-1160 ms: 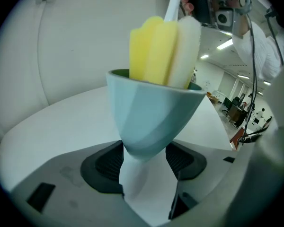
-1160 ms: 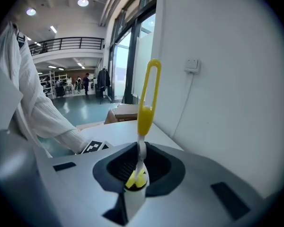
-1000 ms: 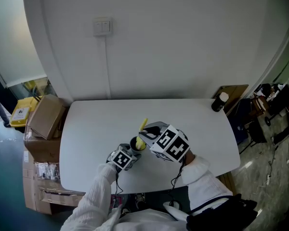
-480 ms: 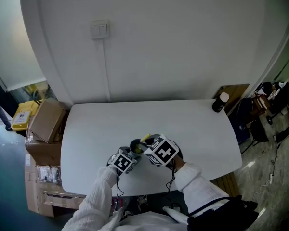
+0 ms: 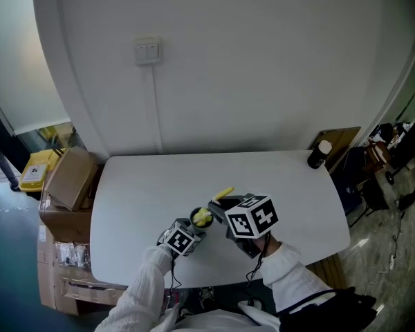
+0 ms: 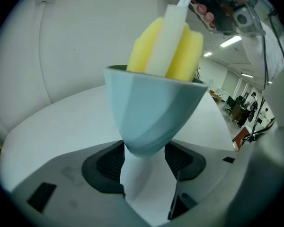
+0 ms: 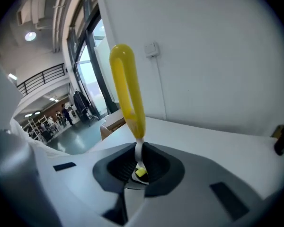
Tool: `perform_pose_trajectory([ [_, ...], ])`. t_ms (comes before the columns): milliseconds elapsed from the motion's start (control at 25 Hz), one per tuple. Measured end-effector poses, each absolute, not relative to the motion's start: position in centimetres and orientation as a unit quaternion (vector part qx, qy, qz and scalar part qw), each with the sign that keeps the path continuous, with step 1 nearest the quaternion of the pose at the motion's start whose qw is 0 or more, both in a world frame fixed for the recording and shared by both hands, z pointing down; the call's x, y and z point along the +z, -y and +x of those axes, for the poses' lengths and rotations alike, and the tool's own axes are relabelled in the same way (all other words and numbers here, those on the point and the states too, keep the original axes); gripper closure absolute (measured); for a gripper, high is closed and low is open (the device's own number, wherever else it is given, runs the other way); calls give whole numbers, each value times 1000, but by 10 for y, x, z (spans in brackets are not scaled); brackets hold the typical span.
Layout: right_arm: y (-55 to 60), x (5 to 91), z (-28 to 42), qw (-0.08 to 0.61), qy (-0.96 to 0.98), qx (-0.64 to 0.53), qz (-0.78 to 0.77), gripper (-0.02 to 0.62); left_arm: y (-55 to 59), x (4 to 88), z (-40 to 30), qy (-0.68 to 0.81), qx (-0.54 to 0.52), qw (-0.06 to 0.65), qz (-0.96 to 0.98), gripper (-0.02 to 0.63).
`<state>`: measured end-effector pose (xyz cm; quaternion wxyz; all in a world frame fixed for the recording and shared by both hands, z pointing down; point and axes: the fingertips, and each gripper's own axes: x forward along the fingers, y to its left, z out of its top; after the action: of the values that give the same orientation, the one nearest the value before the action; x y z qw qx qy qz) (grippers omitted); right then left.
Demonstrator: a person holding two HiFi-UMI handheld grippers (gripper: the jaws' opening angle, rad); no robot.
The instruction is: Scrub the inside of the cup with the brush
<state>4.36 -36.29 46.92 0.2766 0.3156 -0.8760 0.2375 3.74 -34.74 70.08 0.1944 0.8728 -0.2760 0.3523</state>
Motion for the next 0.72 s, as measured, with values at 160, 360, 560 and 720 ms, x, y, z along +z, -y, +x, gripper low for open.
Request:
perform_pose_trajectory([
  [160,353,470,38,279,869,265,312,509,347,696,37,278,351,195,873,339],
  [360,351,492,29,301,860,265,315,508,351,700,37,282,348,193,873,339],
  [560,350,524,22,339,847,260,316,508,349,697,34,286,353,194,870,339],
  [720,353,539,19,348,844,262,314,505,349,700,34,290,350,198,868,341],
])
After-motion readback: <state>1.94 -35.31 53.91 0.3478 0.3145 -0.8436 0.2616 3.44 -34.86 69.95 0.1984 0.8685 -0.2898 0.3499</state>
